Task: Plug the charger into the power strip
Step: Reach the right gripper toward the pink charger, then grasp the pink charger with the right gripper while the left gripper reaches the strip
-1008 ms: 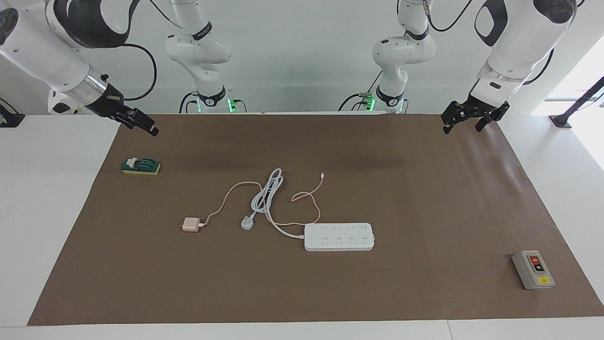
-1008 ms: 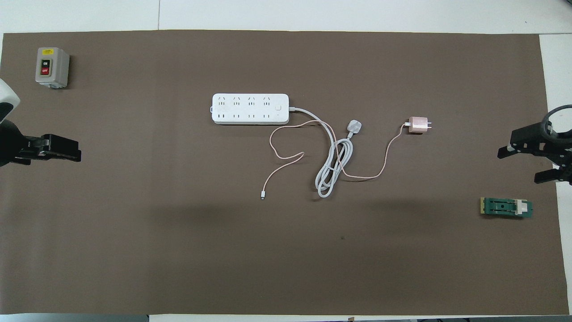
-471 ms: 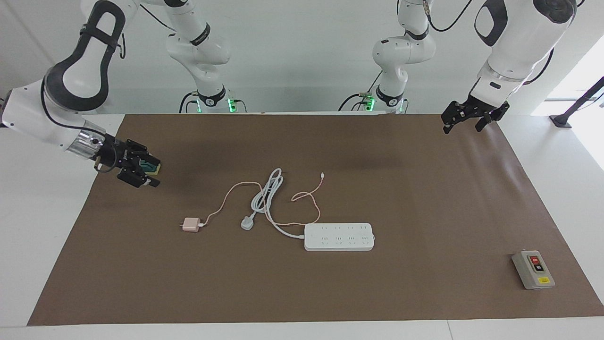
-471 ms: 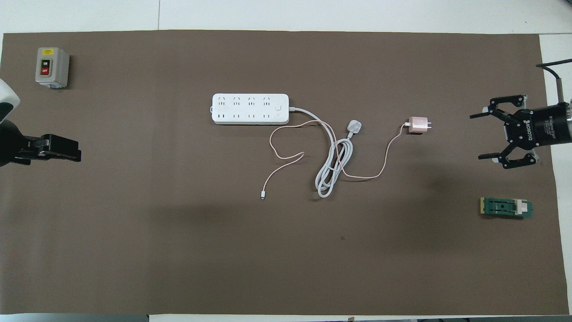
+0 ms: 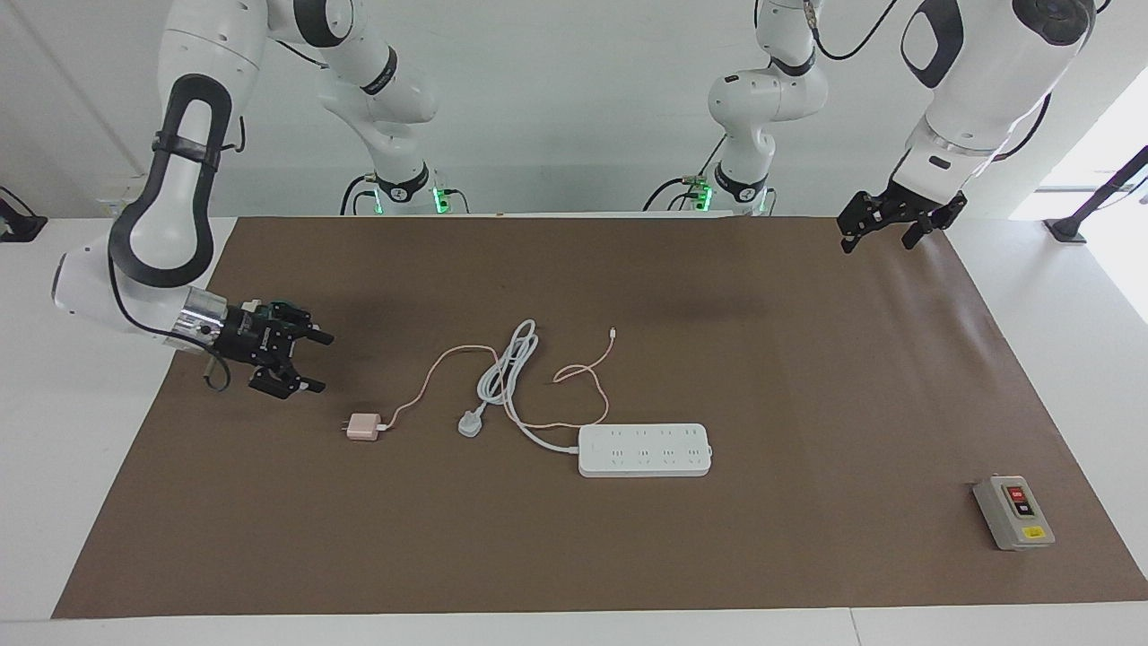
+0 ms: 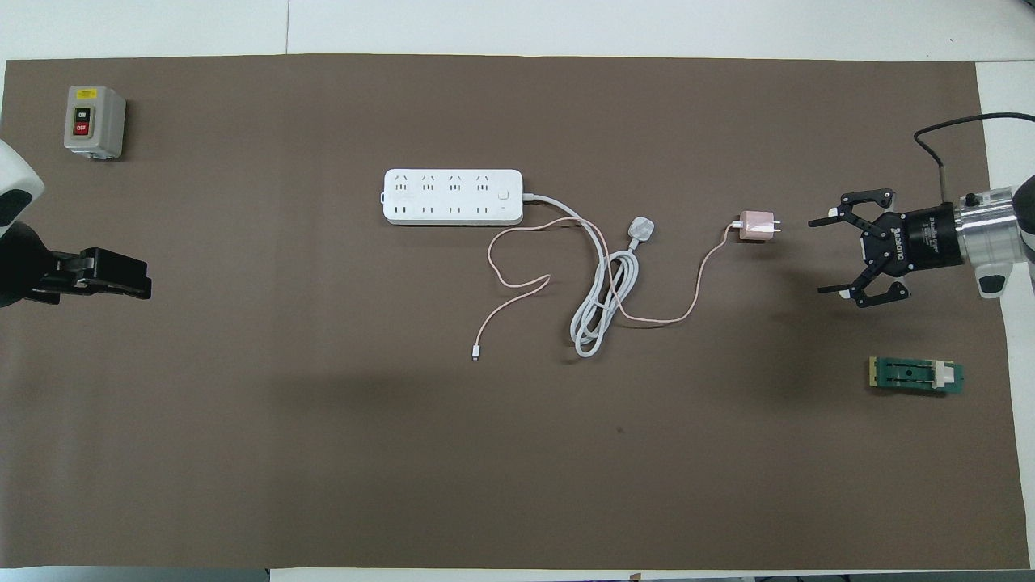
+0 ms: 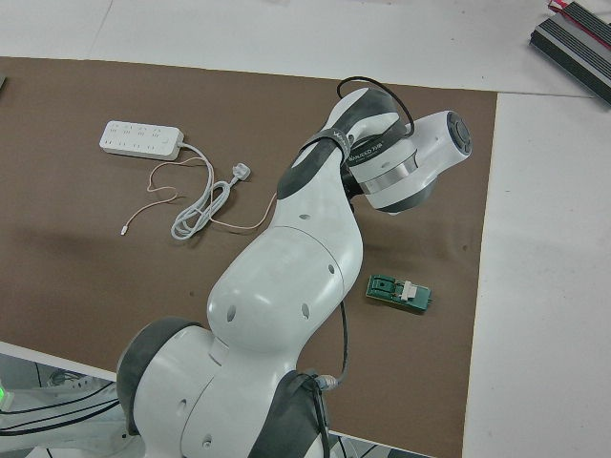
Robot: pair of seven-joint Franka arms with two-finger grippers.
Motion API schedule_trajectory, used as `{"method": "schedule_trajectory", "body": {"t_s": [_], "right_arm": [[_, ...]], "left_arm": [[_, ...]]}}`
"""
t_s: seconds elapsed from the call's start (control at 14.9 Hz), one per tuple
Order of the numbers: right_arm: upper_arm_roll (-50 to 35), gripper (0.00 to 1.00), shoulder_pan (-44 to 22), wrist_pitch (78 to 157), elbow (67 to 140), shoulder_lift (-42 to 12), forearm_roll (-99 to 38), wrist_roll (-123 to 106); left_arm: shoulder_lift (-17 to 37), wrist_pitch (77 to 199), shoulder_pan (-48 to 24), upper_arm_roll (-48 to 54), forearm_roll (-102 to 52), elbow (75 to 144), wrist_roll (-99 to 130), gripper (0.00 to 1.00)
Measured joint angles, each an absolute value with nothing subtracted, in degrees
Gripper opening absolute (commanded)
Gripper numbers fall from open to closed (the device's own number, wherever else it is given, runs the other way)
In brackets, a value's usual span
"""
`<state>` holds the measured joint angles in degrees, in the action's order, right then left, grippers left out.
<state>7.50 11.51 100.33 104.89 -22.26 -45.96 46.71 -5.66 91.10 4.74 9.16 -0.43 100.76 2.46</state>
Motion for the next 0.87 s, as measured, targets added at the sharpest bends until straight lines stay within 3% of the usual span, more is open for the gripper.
{"method": "schedule_trajectory", "body": {"t_s": [0.54, 0.87], "right_arm": [[7.4, 1.00, 11.6, 104.7, 102.7, -29.2, -50.4, 41.4], [7.3, 1.00, 11.6, 104.8, 98.8, -34.4, -55.1, 38.0]], "left_arm": [[-5.6, 94.9, 3.7, 10.0, -0.4, 99.0, 3.8, 1.00], [-5.3, 95.0, -0.5, 10.3, -0.4, 101.2, 4.5, 1.00]]}}
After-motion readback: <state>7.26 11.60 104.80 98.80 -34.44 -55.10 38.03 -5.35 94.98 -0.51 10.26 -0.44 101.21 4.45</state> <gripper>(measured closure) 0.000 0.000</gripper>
